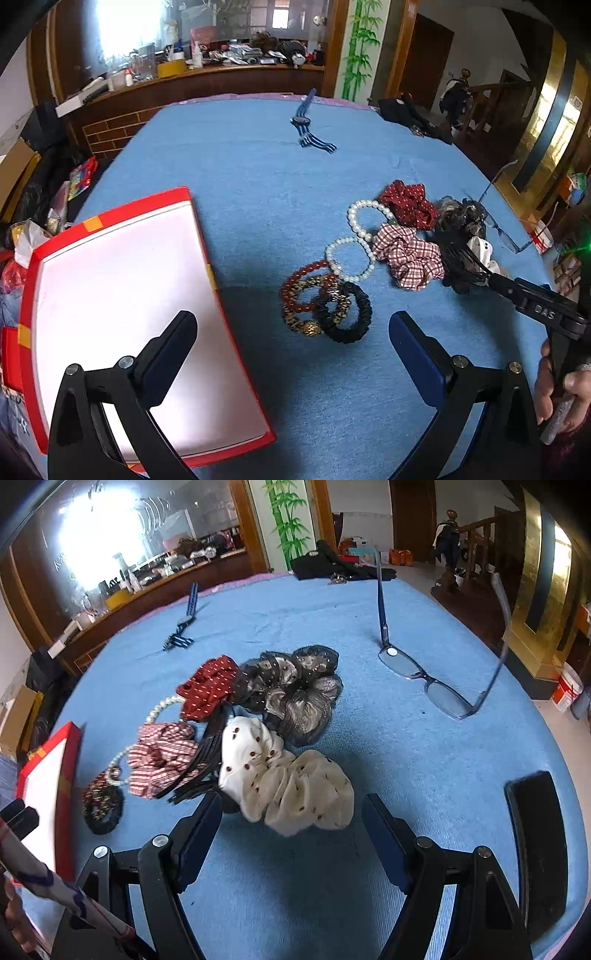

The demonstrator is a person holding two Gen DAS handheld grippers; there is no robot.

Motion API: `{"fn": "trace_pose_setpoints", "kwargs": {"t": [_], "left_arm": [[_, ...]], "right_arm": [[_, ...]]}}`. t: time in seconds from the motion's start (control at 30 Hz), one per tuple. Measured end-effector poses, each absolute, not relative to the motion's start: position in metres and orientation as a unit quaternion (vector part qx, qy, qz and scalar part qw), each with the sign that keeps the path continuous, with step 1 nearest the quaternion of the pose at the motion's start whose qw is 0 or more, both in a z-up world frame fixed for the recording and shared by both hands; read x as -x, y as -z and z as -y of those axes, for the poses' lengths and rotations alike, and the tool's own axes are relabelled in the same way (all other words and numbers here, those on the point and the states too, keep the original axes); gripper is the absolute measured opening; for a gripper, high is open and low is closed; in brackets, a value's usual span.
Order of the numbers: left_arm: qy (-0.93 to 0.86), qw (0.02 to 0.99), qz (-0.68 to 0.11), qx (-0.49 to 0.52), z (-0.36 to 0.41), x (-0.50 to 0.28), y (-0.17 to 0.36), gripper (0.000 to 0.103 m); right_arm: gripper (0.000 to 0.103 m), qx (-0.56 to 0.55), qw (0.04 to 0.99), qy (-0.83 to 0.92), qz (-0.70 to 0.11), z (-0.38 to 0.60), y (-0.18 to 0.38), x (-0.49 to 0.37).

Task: Organize jewelry
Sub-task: 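Grasp the white polka-dot scrunchie with the right tool while the left grasps a bead bracelet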

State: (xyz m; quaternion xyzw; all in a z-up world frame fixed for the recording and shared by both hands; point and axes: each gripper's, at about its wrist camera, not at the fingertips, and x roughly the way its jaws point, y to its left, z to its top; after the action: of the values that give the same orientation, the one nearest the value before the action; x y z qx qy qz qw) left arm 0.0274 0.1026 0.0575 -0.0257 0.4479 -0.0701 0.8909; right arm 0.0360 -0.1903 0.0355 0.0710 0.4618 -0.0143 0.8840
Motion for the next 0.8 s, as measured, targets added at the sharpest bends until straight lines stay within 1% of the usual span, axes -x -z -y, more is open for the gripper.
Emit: {"fn": "trace_pose_setpoints", "kwargs": {"t": [0.03, 0.07, 0.1, 0.13, 0.17, 0.27, 0.43, 0.5, 0.57, 0.6, 0.67, 0.7, 0.77, 0.8], "left_arm": [[0.072, 0.887, -0.455, 0.026, -0.101, -0.031, -0.055, 0.103], [0.073, 0.885, -0.459, 0.028, -0.101, -0.034, -0.052, 0.103], [0.078, 0.881, -0.465, 0.032, -0.1, -0.038, -0.05, 0.103], [0.083, 0.877, -0.472, 0.036, -0.099, -0.043, -0.048, 0.099], [0.085, 0.874, -0.477, 0.038, -0.098, -0.046, -0.047, 0.093], [0.1, 0.864, -0.491, 0.042, -0.094, -0.057, -0.045, 0.085], [0.108, 0.859, -0.5, 0.033, -0.083, -0.081, -0.05, 0.084], [0.109, 0.856, -0.505, 0.029, -0.078, -0.093, -0.05, 0.08], [0.108, 0.849, -0.516, 0.026, -0.073, -0.107, -0.046, 0.07], [0.111, 0.843, -0.525, 0.026, -0.07, -0.115, -0.042, 0.068], [0.106, 0.834, -0.541, 0.028, -0.069, -0.125, -0.034, 0.059], [0.106, 0.829, -0.548, 0.029, -0.068, -0.13, -0.029, 0.058], [0.108, 0.822, -0.559, 0.029, -0.065, -0.138, -0.021, 0.051], [0.106, 0.82, -0.562, 0.025, -0.064, -0.141, -0.018, 0.051]], "right_arm": [[0.073, -0.071, 0.882, 0.014, -0.465, 0.191, -0.033, -0.038], [0.058, -0.069, 0.88, 0.014, -0.47, 0.191, -0.03, -0.04], [0.051, -0.067, 0.877, 0.016, -0.476, 0.191, -0.027, -0.042], [0.036, -0.069, 0.875, 0.017, -0.479, 0.193, -0.026, -0.042], [0.023, -0.072, 0.874, 0.02, -0.48, 0.195, -0.024, -0.041], [0.018, -0.077, 0.879, 0.022, -0.471, 0.2, -0.028, -0.034], [0.017, -0.092, 0.888, 0.019, -0.451, 0.209, -0.045, -0.018], [0.017, -0.095, 0.892, 0.015, -0.443, 0.211, -0.053, -0.009], [0.017, -0.099, 0.894, 0.013, -0.436, 0.211, -0.058, -0.003], [0.017, -0.101, 0.895, 0.012, -0.433, 0.212, -0.06, 0.0], [0.018, -0.102, 0.897, 0.01, -0.43, 0.213, -0.063, 0.005], [0.018, -0.104, 0.898, 0.01, -0.428, 0.214, -0.065, 0.007], [0.018, -0.105, 0.899, 0.008, -0.425, 0.216, -0.068, 0.011], [0.018, -0.104, 0.9, 0.009, -0.424, 0.216, -0.069, 0.013]]}}
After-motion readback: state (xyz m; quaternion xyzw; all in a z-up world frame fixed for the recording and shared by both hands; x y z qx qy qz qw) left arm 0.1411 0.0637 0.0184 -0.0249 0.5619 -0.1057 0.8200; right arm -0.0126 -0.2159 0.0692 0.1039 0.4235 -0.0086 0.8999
